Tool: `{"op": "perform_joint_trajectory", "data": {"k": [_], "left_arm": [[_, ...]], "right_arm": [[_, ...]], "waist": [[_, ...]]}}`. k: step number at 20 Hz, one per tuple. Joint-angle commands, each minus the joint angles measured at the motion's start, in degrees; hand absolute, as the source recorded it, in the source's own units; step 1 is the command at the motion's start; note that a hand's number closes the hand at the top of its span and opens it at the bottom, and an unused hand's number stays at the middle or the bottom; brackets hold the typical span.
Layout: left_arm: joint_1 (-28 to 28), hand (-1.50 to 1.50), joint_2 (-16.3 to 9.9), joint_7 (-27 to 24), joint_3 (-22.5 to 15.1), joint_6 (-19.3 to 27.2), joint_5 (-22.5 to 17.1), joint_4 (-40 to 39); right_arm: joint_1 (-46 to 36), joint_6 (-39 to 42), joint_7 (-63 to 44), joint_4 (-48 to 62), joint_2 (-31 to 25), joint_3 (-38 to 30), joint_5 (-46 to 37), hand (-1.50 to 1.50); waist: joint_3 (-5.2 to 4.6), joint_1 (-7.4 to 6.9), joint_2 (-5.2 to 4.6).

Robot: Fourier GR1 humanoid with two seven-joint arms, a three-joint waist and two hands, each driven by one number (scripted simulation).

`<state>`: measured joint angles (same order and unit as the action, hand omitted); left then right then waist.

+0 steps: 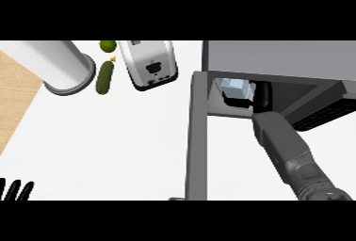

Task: Pick up the milk, place it into the microwave and close the microwave

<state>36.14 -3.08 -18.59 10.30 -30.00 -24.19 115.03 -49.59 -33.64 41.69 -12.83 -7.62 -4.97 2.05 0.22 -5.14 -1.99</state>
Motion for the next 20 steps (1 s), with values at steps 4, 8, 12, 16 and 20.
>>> {"op": "perform_joint_trajectory", "data": {"k": [4,8,12,16,20], "left_arm": [[-1.7,-1.50,-1.1,0.3,0.6,-0.9,-1.1,-0.9],[-1.8,-1.50,-1.0,-0.2,0.5,-1.4,-0.4,-2.5],[-2.1,-1.50,-0.5,-0.7,0.4,-1.1,0.3,-2.1],[-3.2,-1.50,-1.2,-0.7,1.1,-1.2,0.5,-3.3],[-3.1,-1.50,-0.8,0.5,-0.4,-1.3,1.1,-3.8]], "right_arm": [[-3.1,-5.6,3.3,3.6,-3.2,0.7,-2.9,1.50],[-5.3,-7.1,3.5,3.7,-2.4,-0.8,-2.0,1.50],[-5.8,-5.6,6.3,1.8,-3.2,-4.2,0.8,1.50],[-6.0,-12.8,7.6,3.3,-4.1,-3.0,-1.7,1.50],[-7.9,-20.1,5.8,3.8,-4.7,-4.1,-1.8,1.50]], "waist": [[0.06,-1.09,-0.78],[0.06,-1.43,-0.77],[0.15,-1.84,-1.05],[0.06,-2.36,-1.36],[0.04,-2.95,-1.57]]}}
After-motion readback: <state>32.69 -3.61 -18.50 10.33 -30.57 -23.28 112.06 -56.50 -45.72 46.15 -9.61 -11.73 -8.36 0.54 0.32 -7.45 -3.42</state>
